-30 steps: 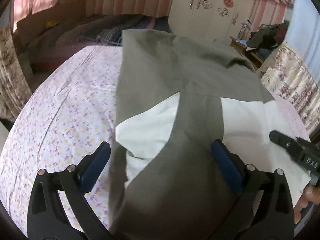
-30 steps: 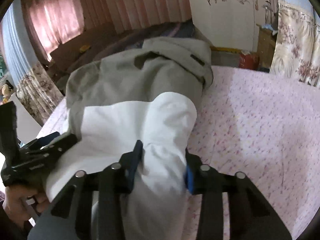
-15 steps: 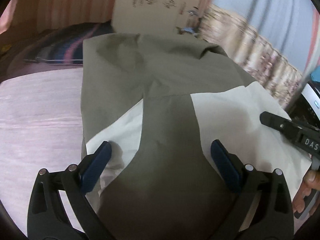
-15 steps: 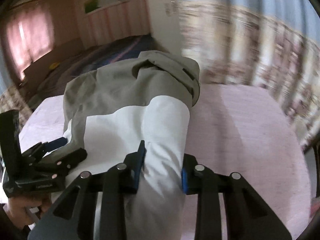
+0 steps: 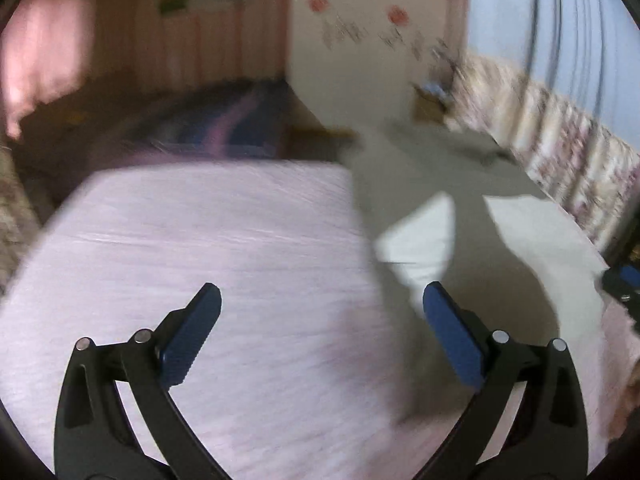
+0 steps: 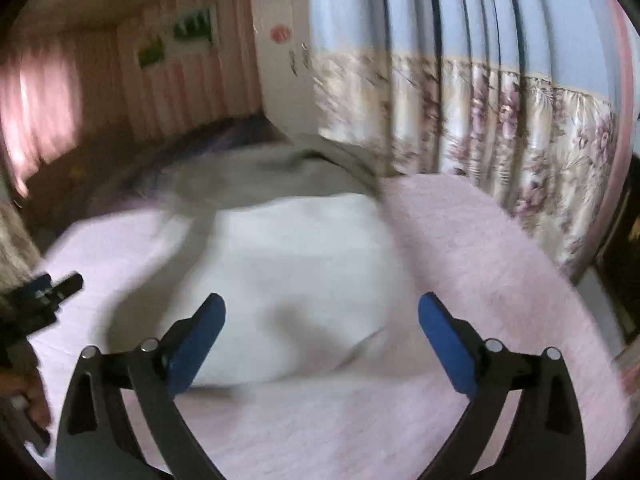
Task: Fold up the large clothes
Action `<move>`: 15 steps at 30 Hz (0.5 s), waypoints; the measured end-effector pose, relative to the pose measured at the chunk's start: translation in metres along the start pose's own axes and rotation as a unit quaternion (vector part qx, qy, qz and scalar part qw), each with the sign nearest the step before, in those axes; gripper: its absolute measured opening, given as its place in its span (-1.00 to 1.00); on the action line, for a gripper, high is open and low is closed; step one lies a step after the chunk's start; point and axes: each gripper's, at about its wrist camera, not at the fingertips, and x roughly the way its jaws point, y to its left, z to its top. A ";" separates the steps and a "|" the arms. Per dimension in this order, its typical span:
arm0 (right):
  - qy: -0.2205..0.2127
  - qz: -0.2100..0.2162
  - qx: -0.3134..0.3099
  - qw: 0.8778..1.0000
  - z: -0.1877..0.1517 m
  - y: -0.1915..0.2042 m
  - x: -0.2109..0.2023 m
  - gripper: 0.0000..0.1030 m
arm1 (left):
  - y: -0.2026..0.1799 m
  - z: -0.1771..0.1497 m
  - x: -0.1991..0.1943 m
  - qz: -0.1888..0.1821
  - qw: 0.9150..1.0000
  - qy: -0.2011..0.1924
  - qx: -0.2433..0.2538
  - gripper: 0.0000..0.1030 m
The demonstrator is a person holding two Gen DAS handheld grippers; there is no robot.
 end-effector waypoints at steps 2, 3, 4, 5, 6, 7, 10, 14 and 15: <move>-0.031 0.064 -0.012 0.997 -0.008 0.028 -0.030 0.92 | 0.031 -0.013 -0.043 0.021 0.998 -0.054 0.009 0.94; -0.047 0.086 -0.035 0.995 -0.011 0.045 -0.046 0.93 | 0.044 -0.019 -0.061 0.039 0.996 -0.079 0.014 0.94; -0.060 0.086 -0.054 0.993 -0.015 0.058 -0.060 0.93 | 0.052 -0.023 -0.073 0.058 0.994 -0.090 0.017 0.94; -0.089 0.077 -0.076 0.990 -0.022 0.072 -0.080 0.93 | 0.067 -0.032 -0.092 0.089 0.990 -0.107 0.015 0.94; -0.112 0.059 -0.089 0.988 -0.029 0.080 -0.092 0.94 | 0.073 -0.037 -0.102 0.097 0.989 -0.115 0.009 0.94; -0.145 0.030 -0.104 0.984 -0.040 0.090 -0.108 0.95 | 0.081 -0.045 -0.114 0.099 0.987 -0.125 -0.002 0.94; -0.203 0.002 -0.122 0.972 -0.070 0.105 -0.137 0.95 | 0.093 -0.077 -0.148 0.074 0.984 -0.162 -0.026 0.94; -0.239 -0.004 -0.120 0.964 -0.098 0.106 -0.151 0.95 | 0.084 -0.110 -0.165 0.062 0.979 -0.195 -0.007 0.94; -0.230 0.003 -0.115 0.966 -0.101 0.104 -0.150 0.95 | 0.080 -0.112 -0.163 0.058 0.980 -0.192 0.004 0.94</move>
